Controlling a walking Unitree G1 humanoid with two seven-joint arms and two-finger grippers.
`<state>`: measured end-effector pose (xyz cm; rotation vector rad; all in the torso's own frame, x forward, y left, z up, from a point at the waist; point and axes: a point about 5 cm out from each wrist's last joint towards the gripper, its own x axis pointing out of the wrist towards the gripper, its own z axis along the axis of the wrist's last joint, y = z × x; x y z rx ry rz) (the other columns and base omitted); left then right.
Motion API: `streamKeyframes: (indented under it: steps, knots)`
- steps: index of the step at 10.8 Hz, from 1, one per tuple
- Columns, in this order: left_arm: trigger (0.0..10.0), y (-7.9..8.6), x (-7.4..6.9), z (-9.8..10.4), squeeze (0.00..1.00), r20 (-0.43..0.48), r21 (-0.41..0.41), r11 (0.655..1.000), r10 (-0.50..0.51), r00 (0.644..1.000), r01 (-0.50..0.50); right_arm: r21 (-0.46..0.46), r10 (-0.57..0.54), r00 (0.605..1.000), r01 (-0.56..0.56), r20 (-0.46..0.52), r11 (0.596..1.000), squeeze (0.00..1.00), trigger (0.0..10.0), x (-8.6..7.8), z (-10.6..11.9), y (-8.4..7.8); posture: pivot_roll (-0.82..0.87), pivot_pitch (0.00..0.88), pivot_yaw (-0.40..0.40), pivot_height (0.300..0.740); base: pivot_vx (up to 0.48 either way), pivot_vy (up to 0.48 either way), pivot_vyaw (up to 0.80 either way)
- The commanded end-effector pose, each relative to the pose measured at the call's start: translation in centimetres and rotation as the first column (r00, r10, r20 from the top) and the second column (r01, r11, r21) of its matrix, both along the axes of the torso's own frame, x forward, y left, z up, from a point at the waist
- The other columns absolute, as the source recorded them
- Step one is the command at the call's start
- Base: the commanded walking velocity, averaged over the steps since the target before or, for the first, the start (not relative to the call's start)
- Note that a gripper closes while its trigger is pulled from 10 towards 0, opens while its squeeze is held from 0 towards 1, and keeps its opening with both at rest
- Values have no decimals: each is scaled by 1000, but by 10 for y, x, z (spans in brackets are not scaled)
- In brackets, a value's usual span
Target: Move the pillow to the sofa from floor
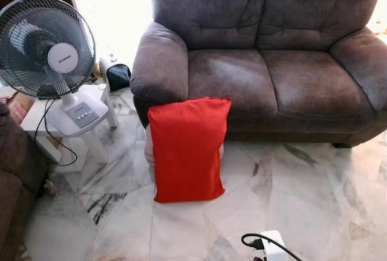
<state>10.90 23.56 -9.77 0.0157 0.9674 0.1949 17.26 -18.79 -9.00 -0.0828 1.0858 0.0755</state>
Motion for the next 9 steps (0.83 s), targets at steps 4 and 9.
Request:
streamKeyframes:
  steps: [4, 9]
  knots:
    - [10000, -1, -9, -3, 0, -29, -6, 1000, 17, 999, -17, -2, -1, 1000, 1, -5, 1000, 0, 10000, -3, -1, 0, 130, 136, -18, 723, 125, 0, 0]
    - [10000, 0, -7, -3, 0, -25, -1, 1000, 17, 1000, -18, 0, 10, 1000, -10, -5, 1000, 0, 10000, -1, -1, 6, 130, 126, -16, 723, 274, 0, 0]
